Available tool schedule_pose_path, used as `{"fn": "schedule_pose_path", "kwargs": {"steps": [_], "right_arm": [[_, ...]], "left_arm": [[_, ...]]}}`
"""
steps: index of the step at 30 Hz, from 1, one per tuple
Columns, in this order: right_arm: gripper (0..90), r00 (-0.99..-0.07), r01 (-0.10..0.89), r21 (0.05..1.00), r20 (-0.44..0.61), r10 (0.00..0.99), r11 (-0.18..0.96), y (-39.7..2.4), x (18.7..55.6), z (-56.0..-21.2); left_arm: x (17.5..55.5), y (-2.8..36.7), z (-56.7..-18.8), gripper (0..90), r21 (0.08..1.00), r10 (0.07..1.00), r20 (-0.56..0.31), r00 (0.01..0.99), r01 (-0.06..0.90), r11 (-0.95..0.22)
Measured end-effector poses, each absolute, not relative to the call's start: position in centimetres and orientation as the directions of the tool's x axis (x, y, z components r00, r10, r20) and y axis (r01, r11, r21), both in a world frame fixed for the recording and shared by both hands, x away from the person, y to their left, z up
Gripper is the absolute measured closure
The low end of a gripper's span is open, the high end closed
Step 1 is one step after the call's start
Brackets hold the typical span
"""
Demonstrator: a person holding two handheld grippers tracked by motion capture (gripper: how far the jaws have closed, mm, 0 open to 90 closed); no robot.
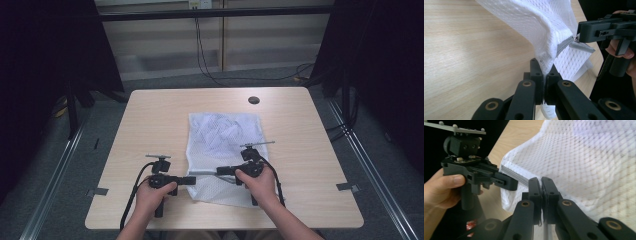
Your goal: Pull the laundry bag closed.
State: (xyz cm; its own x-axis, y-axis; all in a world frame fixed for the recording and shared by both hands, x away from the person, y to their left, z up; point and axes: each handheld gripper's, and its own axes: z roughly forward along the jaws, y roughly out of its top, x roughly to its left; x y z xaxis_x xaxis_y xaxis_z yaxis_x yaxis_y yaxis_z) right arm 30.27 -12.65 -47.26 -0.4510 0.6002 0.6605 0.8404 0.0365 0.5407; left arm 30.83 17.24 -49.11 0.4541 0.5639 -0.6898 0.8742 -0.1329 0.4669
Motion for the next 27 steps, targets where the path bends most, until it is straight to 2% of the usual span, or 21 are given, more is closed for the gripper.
{"fn": "schedule_pose_path", "kwargs": {"steps": [27], "right_arm": [[87.1, -0.429, 0.846, 0.533, 0.673, 0.602, 0.006, -14.3, 30.1, -47.4]], "left_arm": [[31.2, 17.9, -49.1, 88.3, 0.475, 0.559, -0.689, 0.461, 0.87, -0.132]]}}
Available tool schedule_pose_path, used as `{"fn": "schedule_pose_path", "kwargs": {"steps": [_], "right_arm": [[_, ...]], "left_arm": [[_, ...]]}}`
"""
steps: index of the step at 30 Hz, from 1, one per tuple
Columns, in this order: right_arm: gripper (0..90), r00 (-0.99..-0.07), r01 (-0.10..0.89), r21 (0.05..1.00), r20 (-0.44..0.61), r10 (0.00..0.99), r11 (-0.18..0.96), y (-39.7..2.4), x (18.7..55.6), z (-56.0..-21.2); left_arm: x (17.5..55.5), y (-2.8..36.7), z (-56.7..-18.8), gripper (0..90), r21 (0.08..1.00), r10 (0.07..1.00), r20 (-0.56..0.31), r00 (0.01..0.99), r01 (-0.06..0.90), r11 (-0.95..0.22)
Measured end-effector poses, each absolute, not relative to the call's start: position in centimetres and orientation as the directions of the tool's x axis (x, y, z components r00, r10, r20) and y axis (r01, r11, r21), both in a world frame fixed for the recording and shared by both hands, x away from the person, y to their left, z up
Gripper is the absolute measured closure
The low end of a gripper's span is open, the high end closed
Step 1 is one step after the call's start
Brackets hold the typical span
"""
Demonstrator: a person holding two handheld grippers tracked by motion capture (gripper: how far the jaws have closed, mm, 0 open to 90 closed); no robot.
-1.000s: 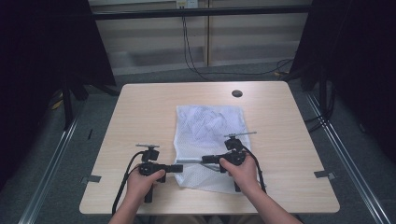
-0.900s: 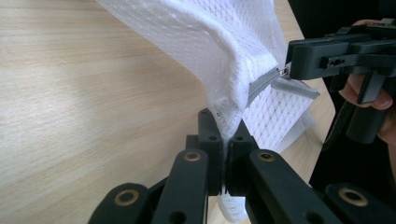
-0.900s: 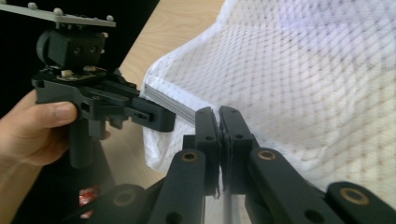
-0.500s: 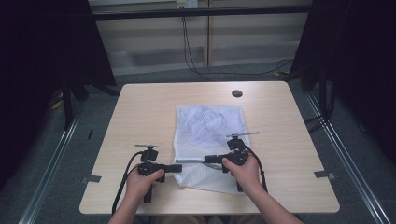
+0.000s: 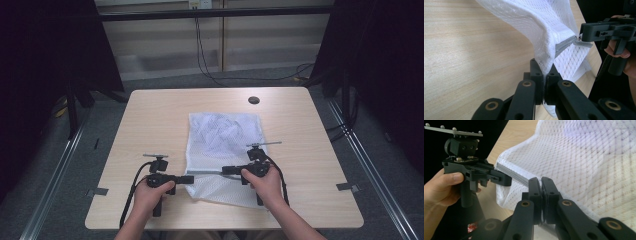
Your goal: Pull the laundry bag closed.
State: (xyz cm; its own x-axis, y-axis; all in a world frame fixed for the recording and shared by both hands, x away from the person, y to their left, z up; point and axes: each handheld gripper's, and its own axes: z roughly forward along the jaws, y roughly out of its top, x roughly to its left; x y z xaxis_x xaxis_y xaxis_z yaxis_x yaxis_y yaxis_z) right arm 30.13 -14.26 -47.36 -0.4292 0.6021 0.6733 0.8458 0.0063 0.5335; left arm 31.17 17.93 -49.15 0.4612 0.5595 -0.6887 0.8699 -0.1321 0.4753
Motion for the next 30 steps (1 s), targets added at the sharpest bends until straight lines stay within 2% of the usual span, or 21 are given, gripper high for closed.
{"fn": "schedule_pose_path", "kwargs": {"steps": [30], "right_arm": [[87.1, -0.417, 0.843, 0.537, 0.682, 0.601, -0.024, -15.5, 30.0, -47.1]], "left_arm": [[31.4, 18.1, -49.1, 88.3, 0.449, 0.547, -0.719, 0.429, 0.887, -0.107]]}}
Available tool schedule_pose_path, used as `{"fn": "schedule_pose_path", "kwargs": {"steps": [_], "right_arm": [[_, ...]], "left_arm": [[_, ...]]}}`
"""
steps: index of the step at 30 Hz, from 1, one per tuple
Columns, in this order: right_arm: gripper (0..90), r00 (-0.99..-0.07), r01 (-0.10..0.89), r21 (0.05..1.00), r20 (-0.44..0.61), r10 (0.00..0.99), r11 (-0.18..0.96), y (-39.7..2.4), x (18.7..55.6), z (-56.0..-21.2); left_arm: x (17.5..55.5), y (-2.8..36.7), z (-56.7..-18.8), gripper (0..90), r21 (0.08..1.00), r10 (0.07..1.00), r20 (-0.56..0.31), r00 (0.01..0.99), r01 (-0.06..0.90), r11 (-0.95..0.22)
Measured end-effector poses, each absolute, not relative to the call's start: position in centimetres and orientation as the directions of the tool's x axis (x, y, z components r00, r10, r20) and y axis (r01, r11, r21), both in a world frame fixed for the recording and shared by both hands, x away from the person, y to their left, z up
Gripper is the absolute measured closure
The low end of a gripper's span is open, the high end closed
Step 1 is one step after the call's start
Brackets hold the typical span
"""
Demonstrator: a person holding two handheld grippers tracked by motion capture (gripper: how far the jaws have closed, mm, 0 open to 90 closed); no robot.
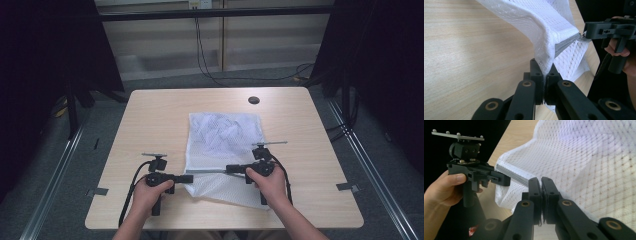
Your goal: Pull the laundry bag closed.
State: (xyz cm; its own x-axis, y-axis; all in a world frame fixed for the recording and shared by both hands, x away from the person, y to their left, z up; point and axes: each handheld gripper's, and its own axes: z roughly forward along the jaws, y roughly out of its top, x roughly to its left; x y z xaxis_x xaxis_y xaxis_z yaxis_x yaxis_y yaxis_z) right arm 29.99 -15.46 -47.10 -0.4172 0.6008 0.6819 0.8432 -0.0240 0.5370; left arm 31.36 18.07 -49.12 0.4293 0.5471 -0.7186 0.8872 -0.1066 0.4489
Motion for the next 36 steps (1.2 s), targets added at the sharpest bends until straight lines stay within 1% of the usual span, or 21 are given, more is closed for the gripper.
{"fn": "schedule_pose_path", "kwargs": {"steps": [36], "right_arm": [[87.1, -0.394, 0.85, 0.524, 0.693, 0.604, -0.048, -16.8, 30.0, -47.0]], "left_arm": [[31.4, 18.5, -49.2, 88.4, 0.455, 0.549, -0.709, 0.443, 0.882, -0.124]]}}
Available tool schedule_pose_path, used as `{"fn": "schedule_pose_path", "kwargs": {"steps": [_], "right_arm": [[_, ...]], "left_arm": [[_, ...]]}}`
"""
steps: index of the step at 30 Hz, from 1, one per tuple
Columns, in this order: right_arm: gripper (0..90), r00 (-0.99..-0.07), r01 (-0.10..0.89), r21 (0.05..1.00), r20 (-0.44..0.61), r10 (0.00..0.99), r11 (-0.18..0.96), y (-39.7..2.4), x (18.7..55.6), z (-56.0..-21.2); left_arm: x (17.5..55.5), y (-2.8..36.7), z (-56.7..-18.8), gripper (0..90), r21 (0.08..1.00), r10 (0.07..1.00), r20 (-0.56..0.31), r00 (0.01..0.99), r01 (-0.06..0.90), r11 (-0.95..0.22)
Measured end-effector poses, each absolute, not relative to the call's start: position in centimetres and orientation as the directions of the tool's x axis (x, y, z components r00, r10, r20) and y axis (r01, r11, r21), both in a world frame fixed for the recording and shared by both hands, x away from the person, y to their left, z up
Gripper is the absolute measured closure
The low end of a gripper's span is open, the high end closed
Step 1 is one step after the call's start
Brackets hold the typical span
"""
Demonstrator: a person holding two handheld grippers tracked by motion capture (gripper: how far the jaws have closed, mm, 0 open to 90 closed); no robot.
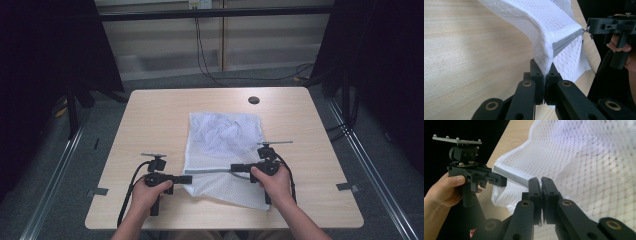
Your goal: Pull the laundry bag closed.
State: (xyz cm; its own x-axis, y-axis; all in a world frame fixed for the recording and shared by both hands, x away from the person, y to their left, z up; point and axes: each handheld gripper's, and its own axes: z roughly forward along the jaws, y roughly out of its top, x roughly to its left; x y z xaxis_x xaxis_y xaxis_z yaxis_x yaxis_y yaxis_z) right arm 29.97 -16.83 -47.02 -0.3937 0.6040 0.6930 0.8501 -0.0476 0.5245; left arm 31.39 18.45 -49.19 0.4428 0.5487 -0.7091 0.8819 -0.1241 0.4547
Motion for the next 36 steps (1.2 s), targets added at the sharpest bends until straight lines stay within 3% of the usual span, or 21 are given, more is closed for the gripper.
{"fn": "schedule_pose_path", "kwargs": {"steps": [29, 36], "right_arm": [[87.1, -0.377, 0.853, 0.517, 0.702, 0.604, -0.068, -17.71, 29.72, -47.01], [87.1, -0.396, 0.851, 0.525, 0.677, 0.62, -0.03, -17.55, 29.52, -46.51]], "left_arm": [[31.46, 18.48, -49.03, 88.4, 0.455, 0.546, -0.706, 0.45, 0.88, -0.137], [31.39, 18.37, -48.98, 88.4, 0.459, 0.547, -0.703, 0.454, 0.877, -0.138]]}}
